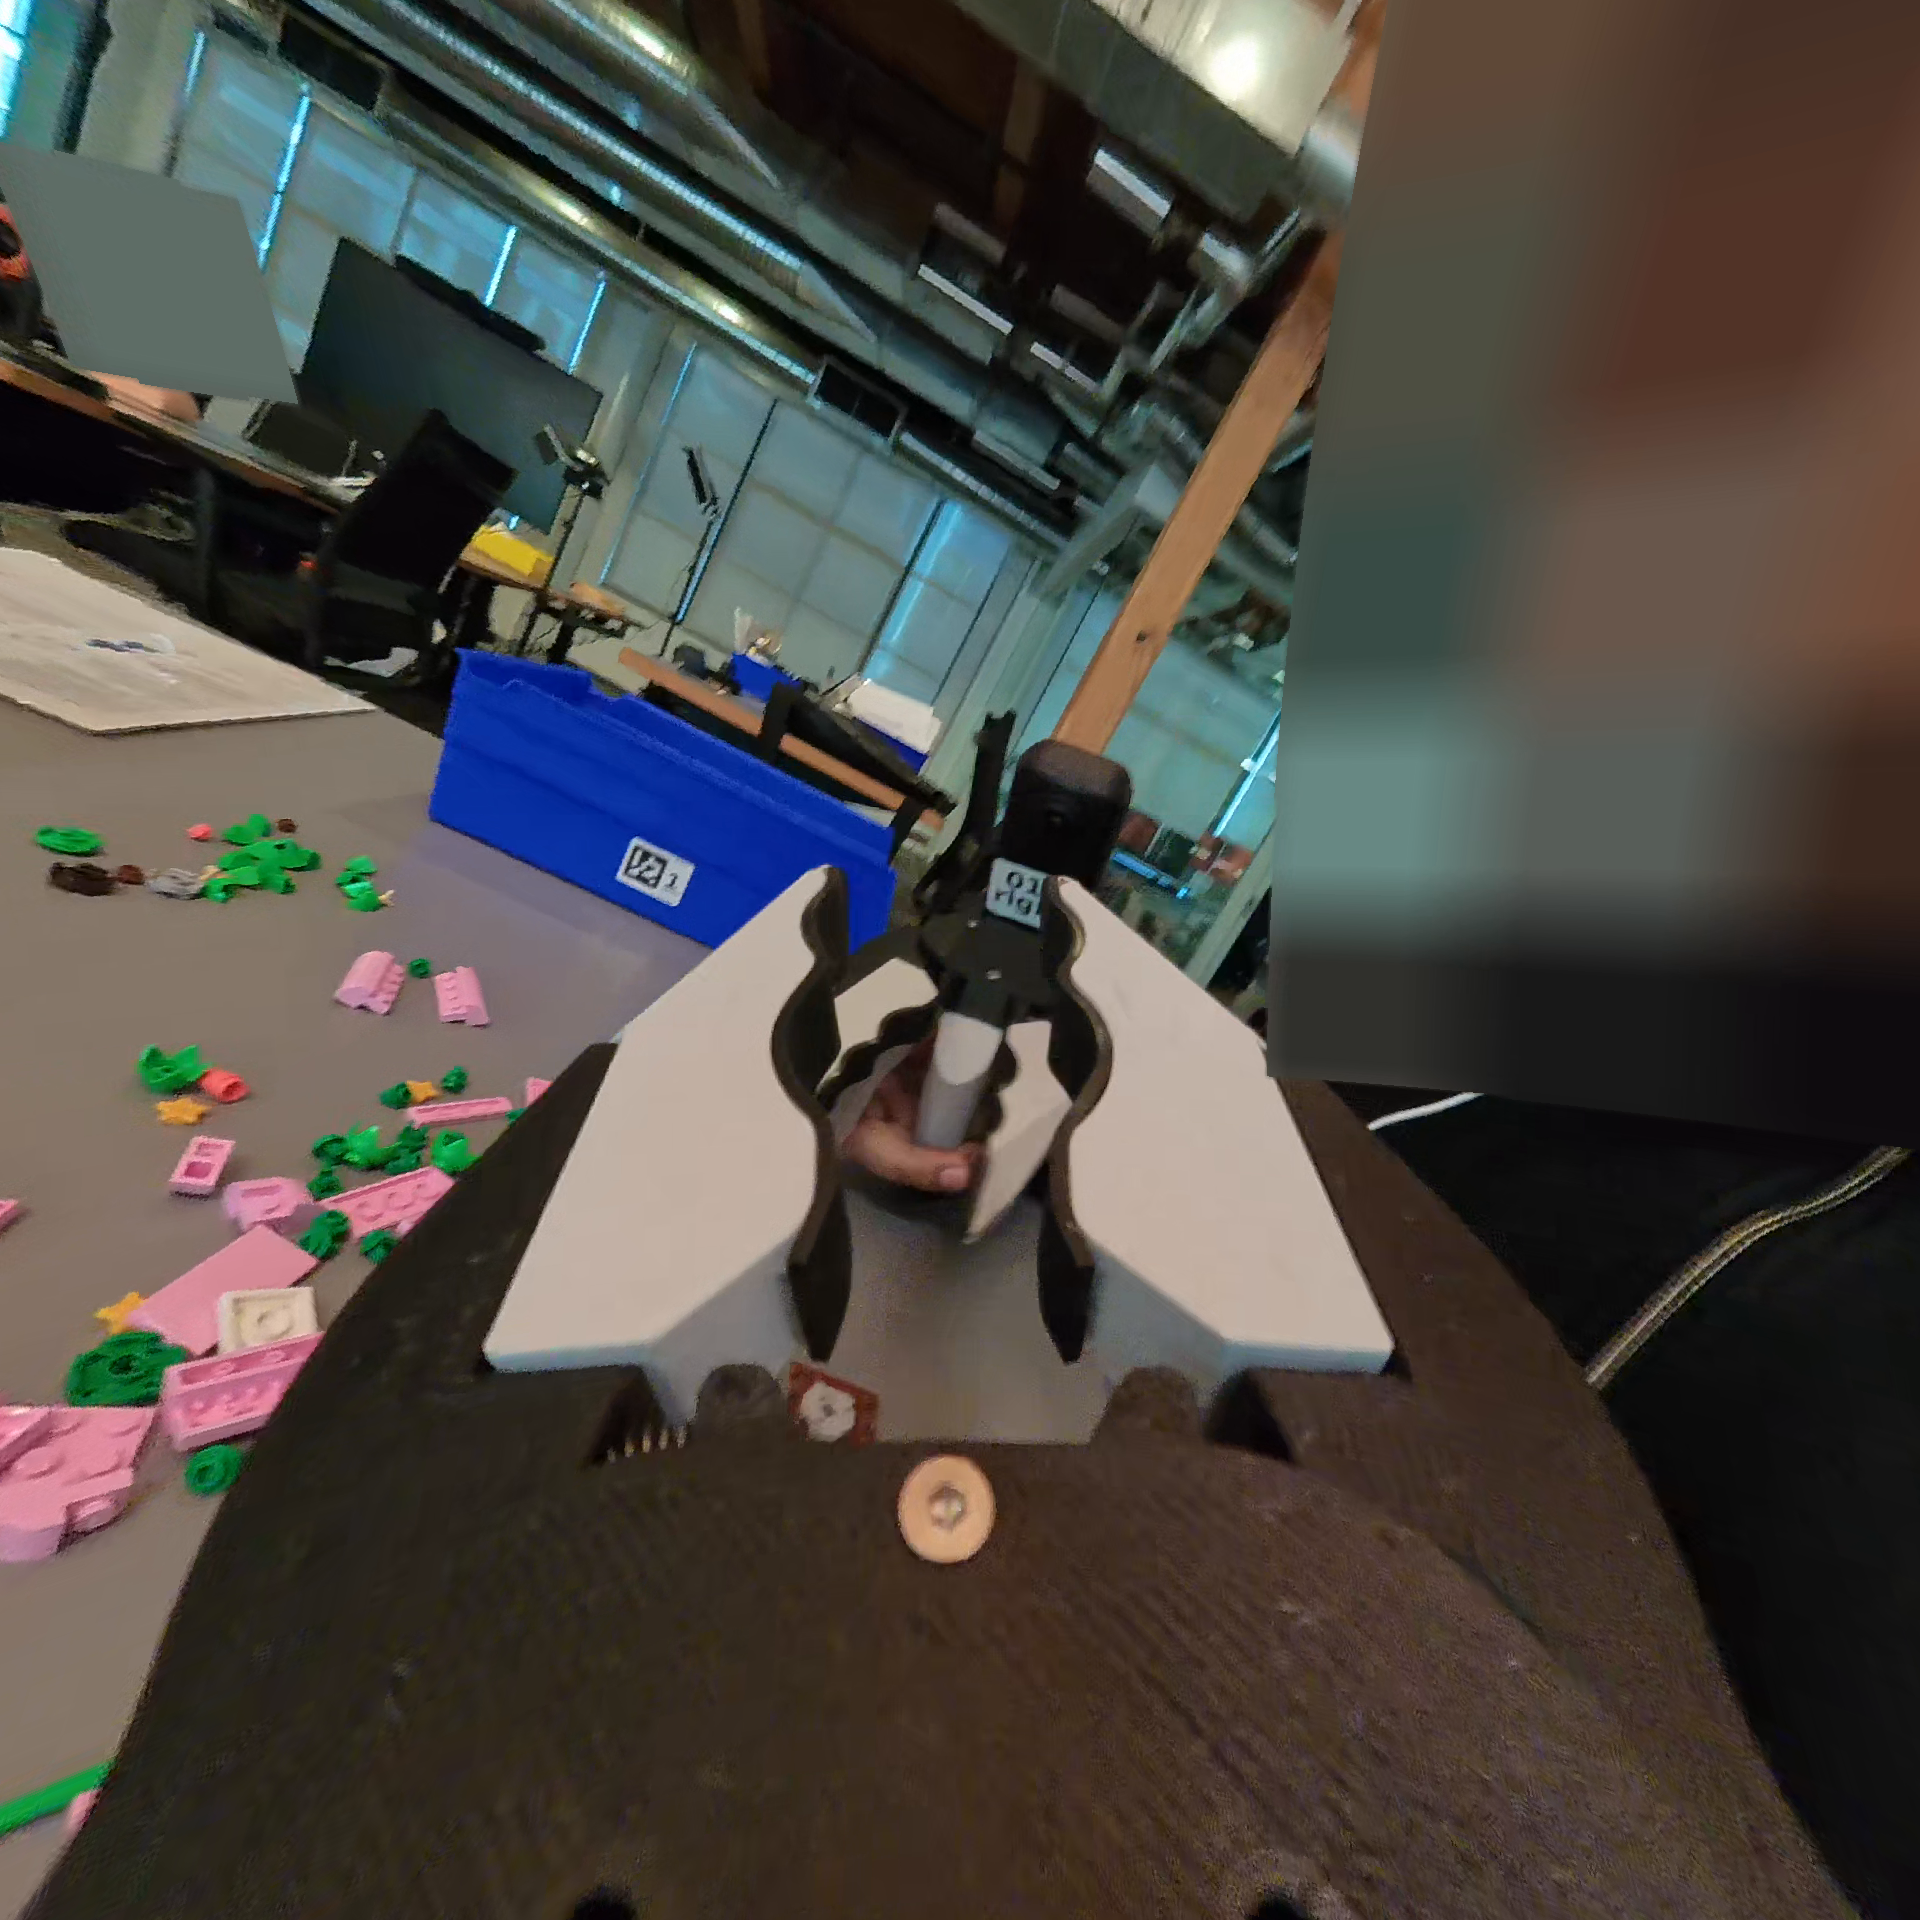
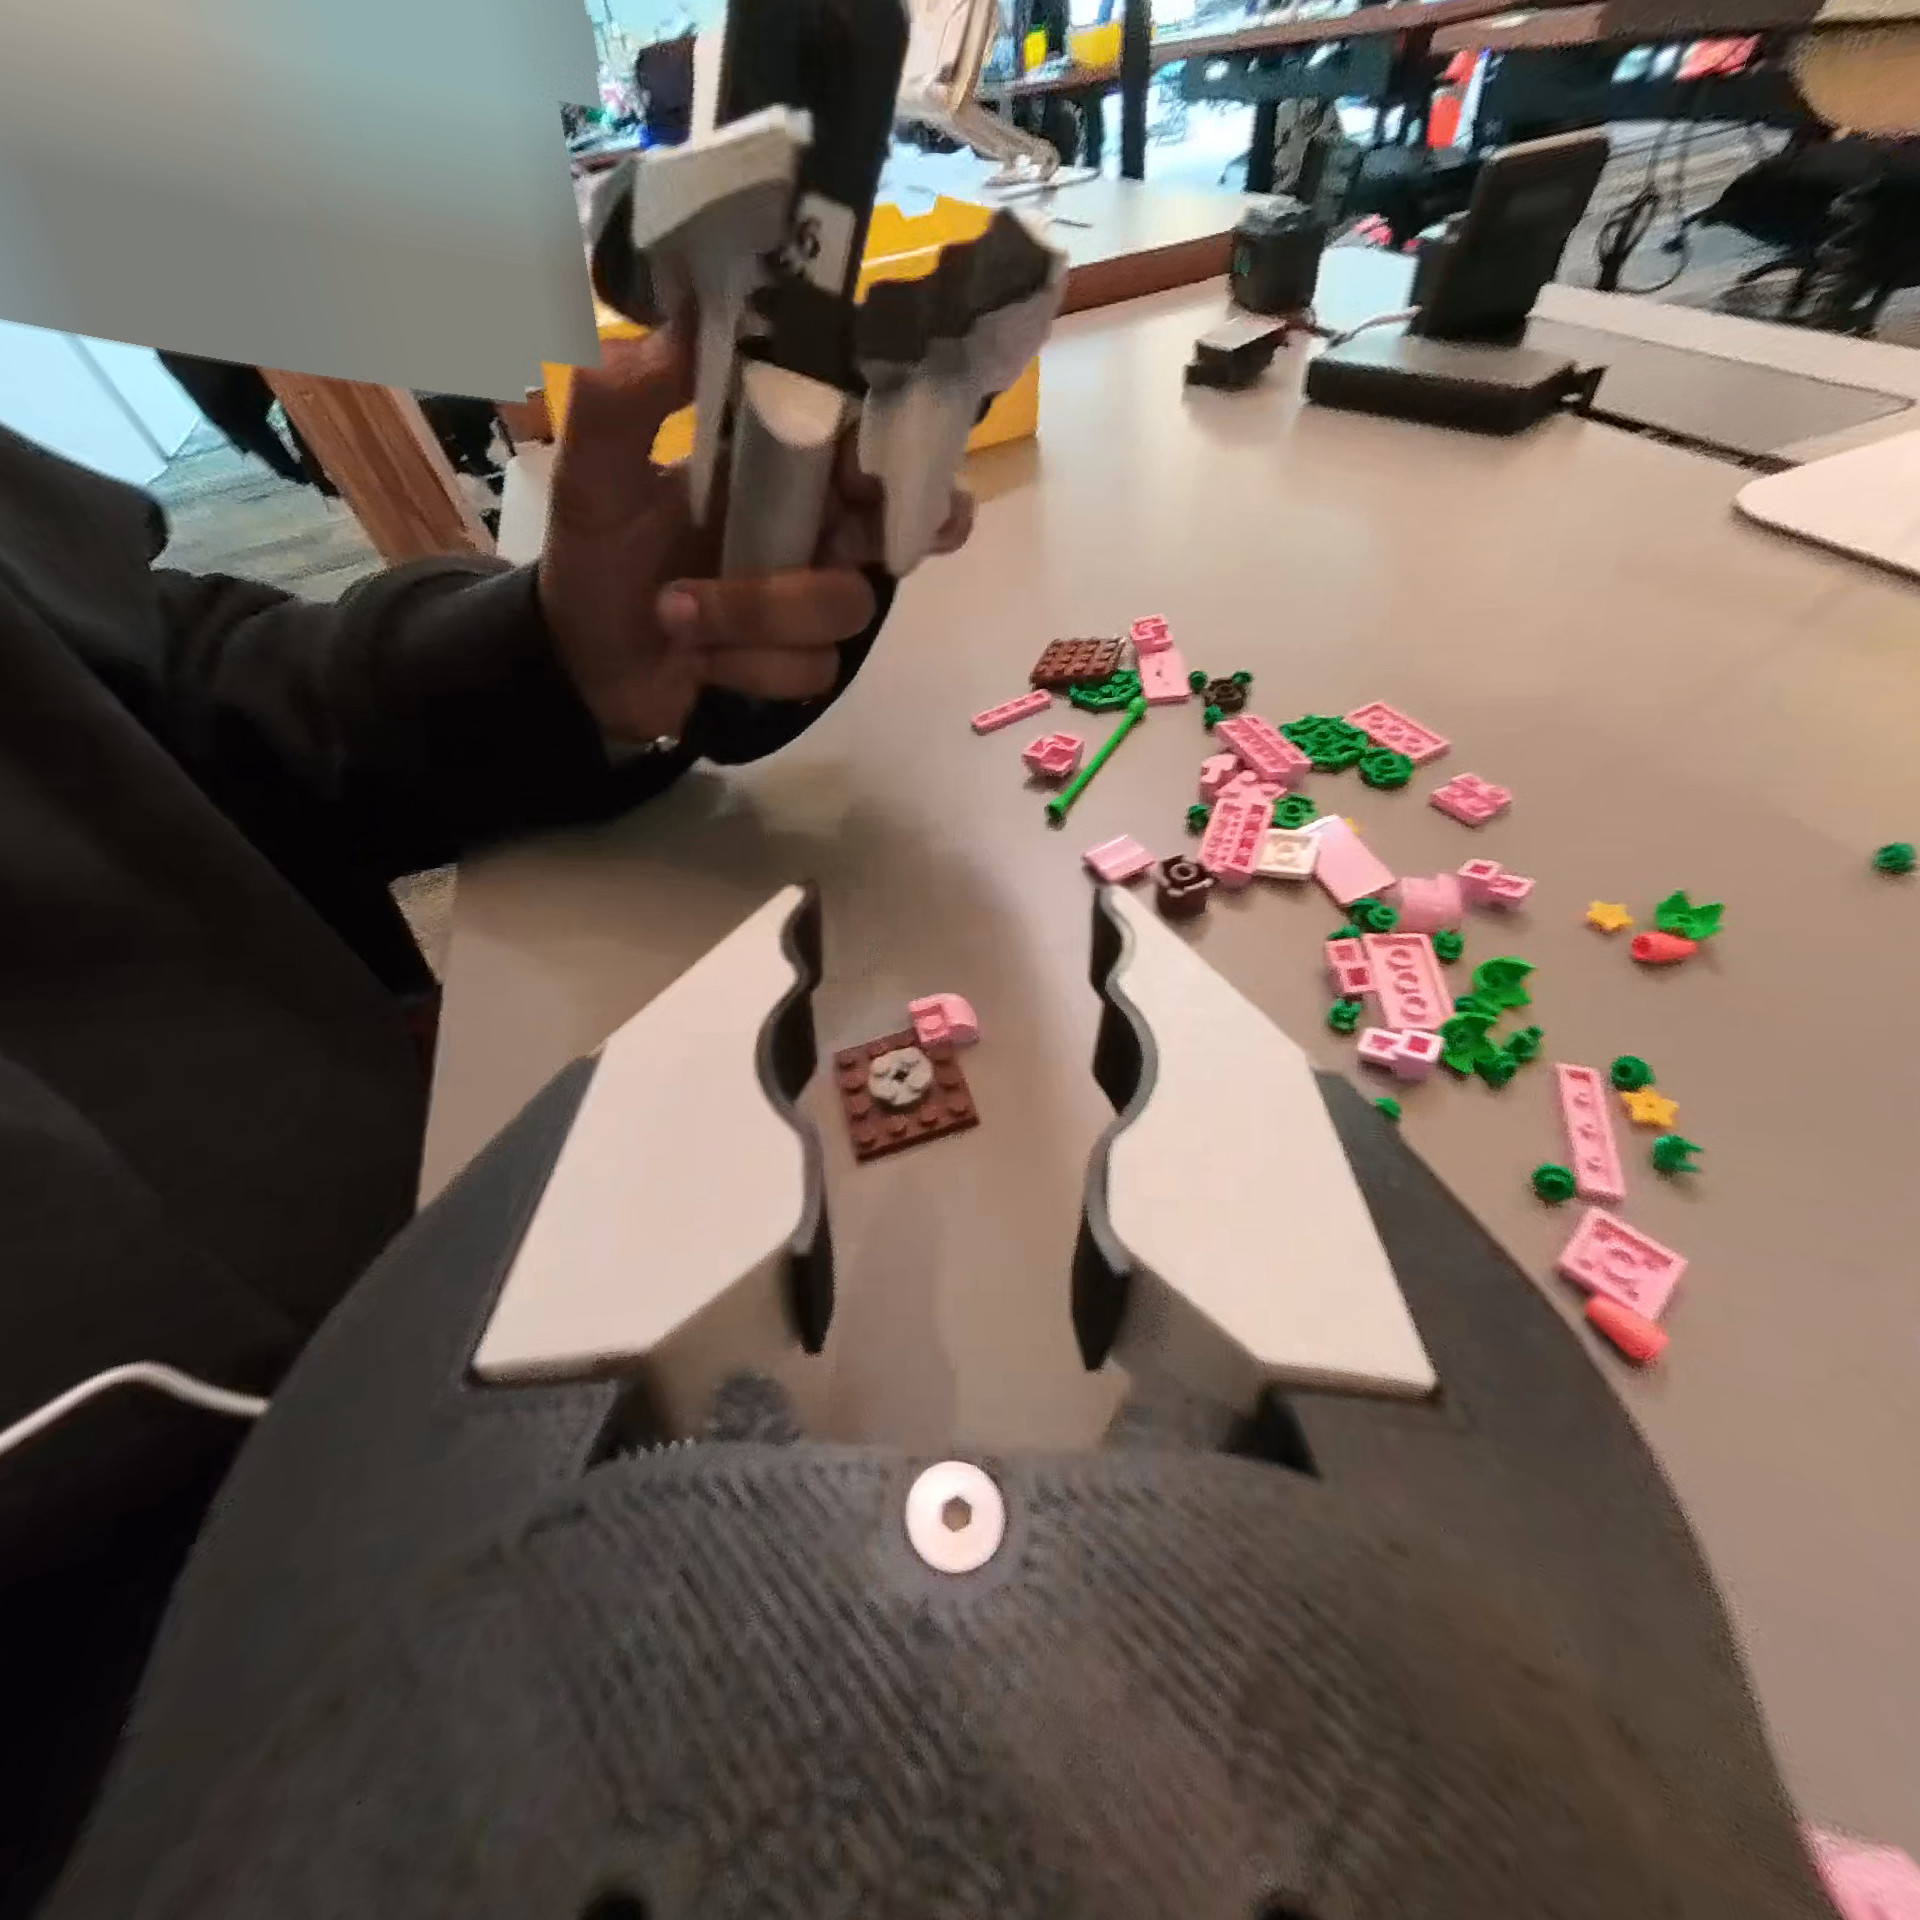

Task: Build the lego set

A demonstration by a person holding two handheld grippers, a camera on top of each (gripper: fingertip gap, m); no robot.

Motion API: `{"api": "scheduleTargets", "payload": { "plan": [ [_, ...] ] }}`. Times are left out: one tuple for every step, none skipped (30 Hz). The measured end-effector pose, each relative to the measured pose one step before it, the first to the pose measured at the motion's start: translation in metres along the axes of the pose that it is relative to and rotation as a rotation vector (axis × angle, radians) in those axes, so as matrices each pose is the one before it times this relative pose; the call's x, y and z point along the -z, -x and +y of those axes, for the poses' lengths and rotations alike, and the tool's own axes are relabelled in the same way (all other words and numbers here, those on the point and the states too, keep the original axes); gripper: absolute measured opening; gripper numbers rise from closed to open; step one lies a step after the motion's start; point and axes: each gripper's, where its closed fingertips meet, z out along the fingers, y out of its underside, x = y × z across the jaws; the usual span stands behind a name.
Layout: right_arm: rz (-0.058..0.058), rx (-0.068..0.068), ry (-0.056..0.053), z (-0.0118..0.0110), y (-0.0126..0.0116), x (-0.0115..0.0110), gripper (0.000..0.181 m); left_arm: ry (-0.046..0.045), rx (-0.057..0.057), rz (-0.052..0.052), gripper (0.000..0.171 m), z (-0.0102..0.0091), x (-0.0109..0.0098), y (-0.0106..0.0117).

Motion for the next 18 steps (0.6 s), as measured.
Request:
{"api": "scheduleTargets", "payload": {
  "plan": [
    [-0.0177, 0.0171, -0.0028, 0.00012, 0.00459, 0.00074, 0.054, 0.0207, -0.0228, -0.0114, 0.035, 0.00301, -0.00143, 0.00012],
    [0.0016, 0.0127, -0.014, -0.00159, 0.0014, 0.0012, 0.054, 0.01864, -0.0225, -0.0146, 0.035, 0.00296, -0.00139, 0.00081],
    [0.0072, 0.0071, -0.0104, -0.0013, -0.00007, 0.00093, 0.054, 0.01918, -0.0204, -0.0204, 0.035, 0.00302, -0.00138, 0.00195],
    [0.0084, 0.0035, -0.003, -0.00033, -0.00067, 0.00029, 0.054, 0.01909, -0.0192, -0.0166, 0.034, 0.00275, -0.00114, 0.0015],
    [0.0057, 0.0026, 0.0014, 0.00019, -0.00053, -0.00011, 0.055, 0.01589, -0.0182, -0.0146, 0.035, 0.00214, -0.00086, 0.00103],
    [0.0032, -0.0003, 0.0047, 0.00062, -0.0005, -0.00063, 0.056, 0.0128, -0.0189, -0.0192, 0.035, 0.00207, -0.00055, 0.00174],
    [0.0012, -0.0072, 0.0082, 0.00108, -0.00099, -0.00084, 0.057, 0.01333, -0.0165, -0.023, 0.035, 0.00218, -0.00029, 0.00254],
    [0.0006, -0.0152, 0.012, 0.00146, -0.00173, -0.00133, 0.058, 0.01296, -0.0129, -0.0189, 0.035, 0.00197, -0.00036, 0.00228],
    [-0.0003, -0.0214, 0.0155, 0.00177, -0.0023, -0.0017, 0.058, 0.0108, -0.0099, -0.0127, 0.035, 0.00173, -0.00028, 0.00141],
    [0.0024, -0.0231, 0.0176, 0.00213, -0.00281, -0.00185, 0.057, 0.00743, -0.0058, -0.0112, 0.035, 0.00115, -0.00039, 0.0014],
    [0.0078, -0.02, 0.0146, 0.00171, -0.00325, -0.00156, 0.056, 0.00523, -0.0018, -0.0069, 0.035, 0.00101, -0.00052, 0.00088],
    [0.0051, -0.01, 0.0091, 0.001, -0.00184, -0.00111, 0.053, 0.00436, 0.0033, 0.001, 0.035, 0.00084, -0.00057, -0.00017],
    [0.0008, 0.0037, -0.0001, -0.00013, -0.00012, -0.00018, 0.052, 0.0035, 0.0068, 0.0049, 0.036, 0.00088, -0.0006, -0.00058],
    [0.0069, 0.0169, -0.0094, -0.0014, -0.00002, 0.00054, 0.049, 0.00273, 0.0077, 0.0045, 0.036, 0.00086, -0.00064, -0.00054],
    [0.0185, 0.0229, -0.0124, -0.00178, -0.00152, 0.00081, 0.046, 0.00339, 0.0095, 0.003, 0.036, 0.00098, -0.00057, 0.0],
    [0.0229, 0.0245, -0.0091, -0.00141, -0.00216, 0.0007, 0.044, 0.00428, 0.0134, 0.0034, 0.037, 0.00119, -0.00067, 0.00025],
    [0.0191, 0.021, -0.0036, -0.00061, -0.00186, 0.0002, 0.041, 0.00291, 0.0183, 0.0052, 0.037, 0.00104, -0.0005, 0.00046],
    [0.0095, 0.0121, 0.0005, -0.00003, -0.00092, -0.00019, 0.039, -0.00106, 0.0201, 0.0093, 0.038, 0.00036, -0.00026, -0.00016]
  ]
}}
